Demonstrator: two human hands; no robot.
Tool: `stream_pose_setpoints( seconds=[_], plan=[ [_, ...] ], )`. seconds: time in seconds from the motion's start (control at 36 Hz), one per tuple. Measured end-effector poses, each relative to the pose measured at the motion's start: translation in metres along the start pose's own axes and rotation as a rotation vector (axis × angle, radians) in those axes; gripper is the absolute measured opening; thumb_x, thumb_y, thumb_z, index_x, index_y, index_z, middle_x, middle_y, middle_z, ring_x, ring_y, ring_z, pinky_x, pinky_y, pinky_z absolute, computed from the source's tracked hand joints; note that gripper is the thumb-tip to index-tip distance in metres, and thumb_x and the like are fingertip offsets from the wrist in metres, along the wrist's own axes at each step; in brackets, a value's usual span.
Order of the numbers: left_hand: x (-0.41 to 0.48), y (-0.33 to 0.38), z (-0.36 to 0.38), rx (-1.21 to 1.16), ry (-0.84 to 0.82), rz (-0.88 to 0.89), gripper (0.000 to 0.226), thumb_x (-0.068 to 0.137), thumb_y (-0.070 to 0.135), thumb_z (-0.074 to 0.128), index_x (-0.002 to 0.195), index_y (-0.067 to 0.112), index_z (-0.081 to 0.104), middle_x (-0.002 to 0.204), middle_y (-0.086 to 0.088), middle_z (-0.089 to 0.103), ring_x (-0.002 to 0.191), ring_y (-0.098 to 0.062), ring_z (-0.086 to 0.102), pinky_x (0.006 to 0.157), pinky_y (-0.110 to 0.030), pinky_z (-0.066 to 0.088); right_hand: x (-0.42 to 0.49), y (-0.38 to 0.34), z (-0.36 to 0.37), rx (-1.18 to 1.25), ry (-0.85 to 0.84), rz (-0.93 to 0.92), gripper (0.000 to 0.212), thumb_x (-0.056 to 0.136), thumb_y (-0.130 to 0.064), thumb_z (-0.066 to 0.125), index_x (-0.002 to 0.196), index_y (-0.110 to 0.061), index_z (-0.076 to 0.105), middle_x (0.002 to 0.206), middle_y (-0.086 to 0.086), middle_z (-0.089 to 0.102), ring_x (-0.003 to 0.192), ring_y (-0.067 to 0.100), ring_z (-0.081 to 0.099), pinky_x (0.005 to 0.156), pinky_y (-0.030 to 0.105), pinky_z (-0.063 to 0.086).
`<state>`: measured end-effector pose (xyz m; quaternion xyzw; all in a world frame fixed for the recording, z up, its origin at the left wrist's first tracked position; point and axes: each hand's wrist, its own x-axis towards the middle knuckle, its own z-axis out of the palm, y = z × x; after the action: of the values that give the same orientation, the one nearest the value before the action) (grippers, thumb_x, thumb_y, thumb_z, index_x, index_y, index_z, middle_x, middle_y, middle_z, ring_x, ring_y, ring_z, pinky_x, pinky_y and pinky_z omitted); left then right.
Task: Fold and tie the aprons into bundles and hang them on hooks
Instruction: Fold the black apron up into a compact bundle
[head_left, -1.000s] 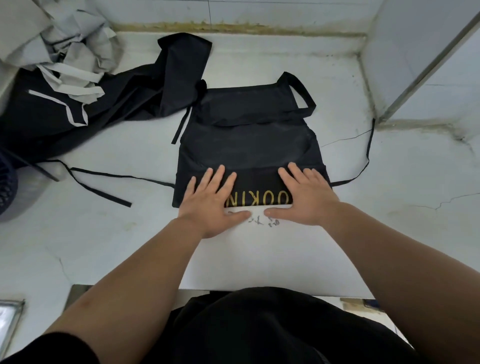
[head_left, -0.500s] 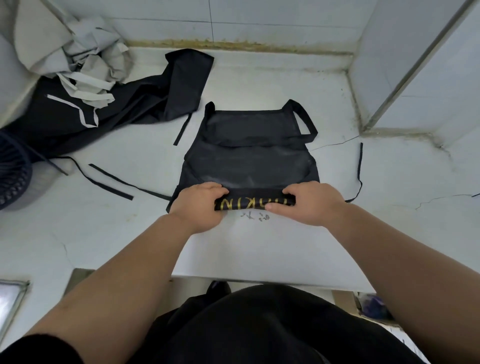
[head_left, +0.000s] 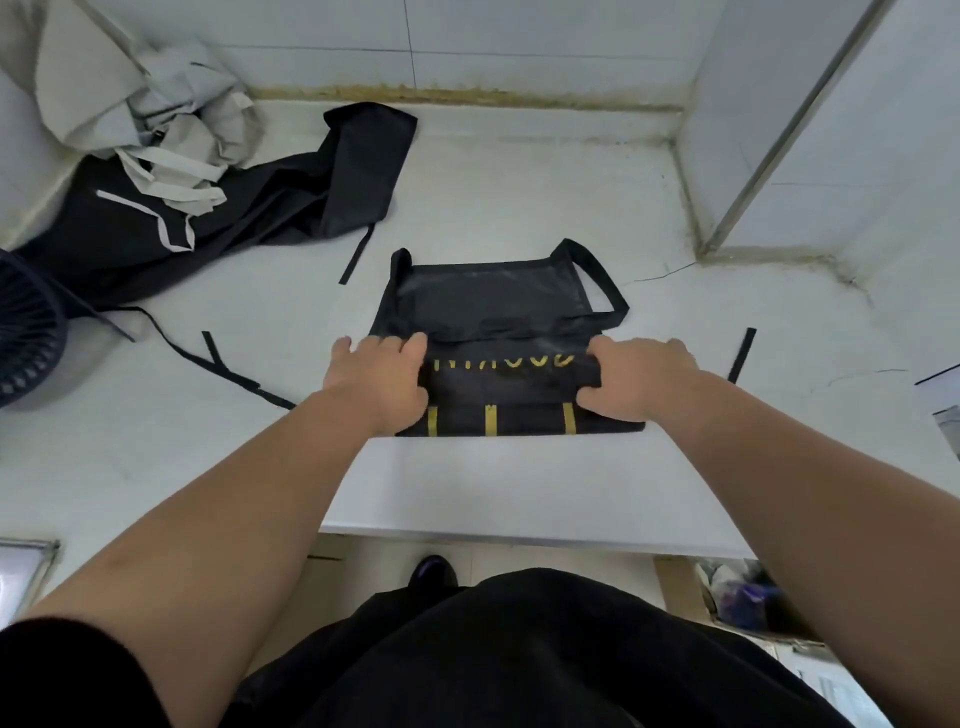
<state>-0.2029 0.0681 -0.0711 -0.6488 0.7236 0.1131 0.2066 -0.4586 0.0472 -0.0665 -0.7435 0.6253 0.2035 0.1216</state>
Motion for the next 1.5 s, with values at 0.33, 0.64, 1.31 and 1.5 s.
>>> stream_pose_setpoints(
  seconds=[0.33, 0.64, 1.31, 1.5],
  plan=[
    [0.001, 0.026, 0.052, -0.282, 0.031, 0.108, 0.063, 0.101, 0.047, 0.02, 0.153, 0.023, -0.006, 0.16, 0.002, -0.015, 0.147, -0.017, -0.016, 0.117, -0.043, -0.011, 0.0, -0.055, 0.05, 0.103, -0.034, -0.146, 0.07, 0.094, -0.063, 0.012, 0.152, -0.027, -0.003, 0.16, 0.004, -0.006, 0.146, 0.029, -0.001, 0.116, 0.048, -0.01],
    [0.003, -0.001, 0.062, -0.315, 0.079, -0.006, 0.061, 0.099, 0.055, 0.02, 0.153, 0.033, 0.003, 0.161, -0.007, -0.008, 0.148, -0.023, -0.009, 0.119, -0.037, -0.001, 0.013, -0.041, 0.04, 0.276, 0.093, 0.081, 0.052, 0.101, -0.04, 0.028, 0.145, -0.014, 0.032, 0.151, 0.006, 0.031, 0.133, 0.027, 0.037, 0.106, 0.036, 0.033],
    [0.115, -0.049, -0.042, -0.674, 0.236, -0.021, 0.015, 0.094, 0.036, 0.047, 0.092, 0.022, 0.053, 0.072, 0.002, 0.069, 0.074, -0.018, 0.067, 0.075, -0.037, 0.053, 0.104, -0.032, -0.08, 0.37, 0.158, 0.255, 0.028, 0.092, -0.021, 0.041, 0.117, -0.014, 0.052, 0.111, 0.01, 0.058, 0.096, 0.03, 0.054, 0.072, 0.03, 0.036],
    [0.15, -0.056, -0.086, -1.046, 0.472, -0.039, 0.067, 0.097, 0.024, 0.051, 0.153, 0.024, 0.012, 0.137, 0.0, 0.051, 0.104, -0.007, 0.051, 0.089, -0.021, 0.033, 0.144, -0.03, -0.125, 0.578, 0.413, -0.076, 0.071, 0.095, -0.006, 0.04, 0.152, -0.03, 0.006, 0.155, 0.004, 0.023, 0.136, 0.024, 0.033, 0.098, 0.033, 0.037]
  ],
)
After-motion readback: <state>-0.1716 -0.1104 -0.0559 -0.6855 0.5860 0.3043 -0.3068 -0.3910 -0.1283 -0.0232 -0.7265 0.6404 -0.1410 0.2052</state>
